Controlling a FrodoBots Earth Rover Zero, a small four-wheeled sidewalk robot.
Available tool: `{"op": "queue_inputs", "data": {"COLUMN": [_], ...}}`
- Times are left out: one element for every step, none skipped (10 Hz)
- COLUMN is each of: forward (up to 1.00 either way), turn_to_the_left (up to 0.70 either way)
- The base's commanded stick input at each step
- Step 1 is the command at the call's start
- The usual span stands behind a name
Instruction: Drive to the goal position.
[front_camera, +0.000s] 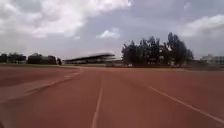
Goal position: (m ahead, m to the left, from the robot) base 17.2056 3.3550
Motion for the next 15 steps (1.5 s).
{"op": "queue_inputs", "data": {"forward": [0.45,0.45,0.45,0.45,0.45,0.45,0.45,0.45,0.45,0.45,0.45,0.45,0.45,0.45,0.45], "turn_to_the_left": [0.00,0.00,0.00,0.00,0.00,0.00,0.00,0.00,0.00,0.00,0.00,0.00,0.00,0.00,0.00]}}
